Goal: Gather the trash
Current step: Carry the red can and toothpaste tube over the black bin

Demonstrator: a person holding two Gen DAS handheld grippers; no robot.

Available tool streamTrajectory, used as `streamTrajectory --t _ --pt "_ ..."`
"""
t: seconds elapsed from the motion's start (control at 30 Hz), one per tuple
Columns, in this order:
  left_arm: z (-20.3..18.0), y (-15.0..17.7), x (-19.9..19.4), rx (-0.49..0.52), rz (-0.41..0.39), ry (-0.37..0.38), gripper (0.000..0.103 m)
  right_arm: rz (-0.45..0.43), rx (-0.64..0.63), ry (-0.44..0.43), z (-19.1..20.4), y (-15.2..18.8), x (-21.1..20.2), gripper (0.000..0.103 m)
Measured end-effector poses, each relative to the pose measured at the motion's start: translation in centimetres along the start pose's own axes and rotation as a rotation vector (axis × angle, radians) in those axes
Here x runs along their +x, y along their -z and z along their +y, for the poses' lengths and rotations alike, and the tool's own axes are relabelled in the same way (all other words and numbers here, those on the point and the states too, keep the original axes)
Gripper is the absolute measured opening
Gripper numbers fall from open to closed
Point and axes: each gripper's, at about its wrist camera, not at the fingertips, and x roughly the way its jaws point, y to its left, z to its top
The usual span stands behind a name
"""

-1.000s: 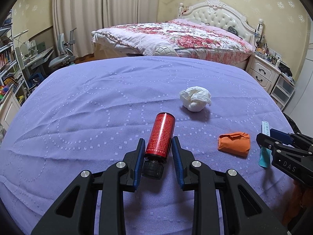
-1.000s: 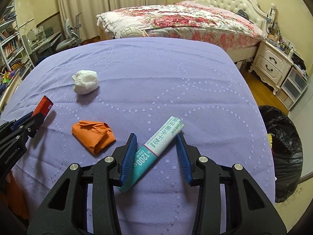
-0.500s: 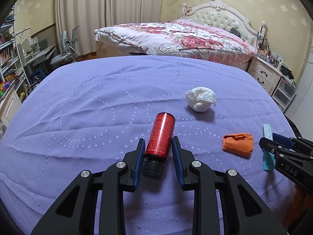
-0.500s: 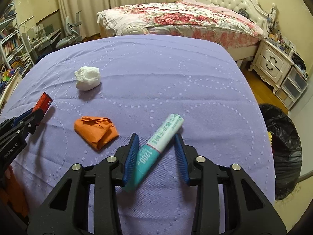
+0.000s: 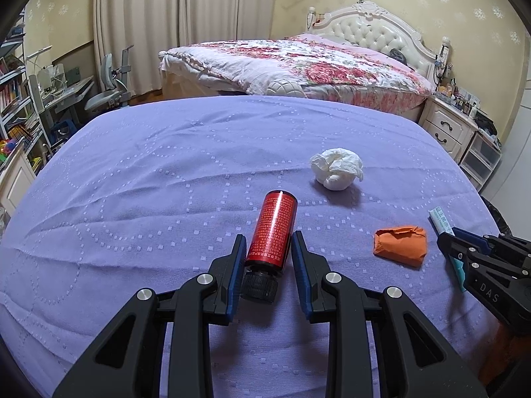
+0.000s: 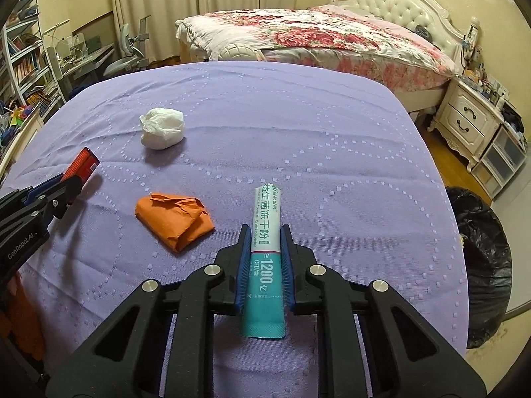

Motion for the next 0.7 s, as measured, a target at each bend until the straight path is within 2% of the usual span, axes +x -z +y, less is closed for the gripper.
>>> streamTrajectory --t 0.47,0.57,0.7 --pt "-2.5 -0.1 -1.0 0.018 -0.044 0.025 0.029 -0.044 0.028 0.018 -1.6 0.1 -1.7 0.017" --pt "-3.3 -0.3 -1.2 0.022 -0.040 0.042 0.029 -0.061 0.040 0.025 -2.3 0.2 -2.2 0.017" --pt "-5.2 -0.9 -2.3 0.051 -0.074 0.064 0.029 -0.081 0.065 0.043 -4.0 0.1 -3.0 0.017"
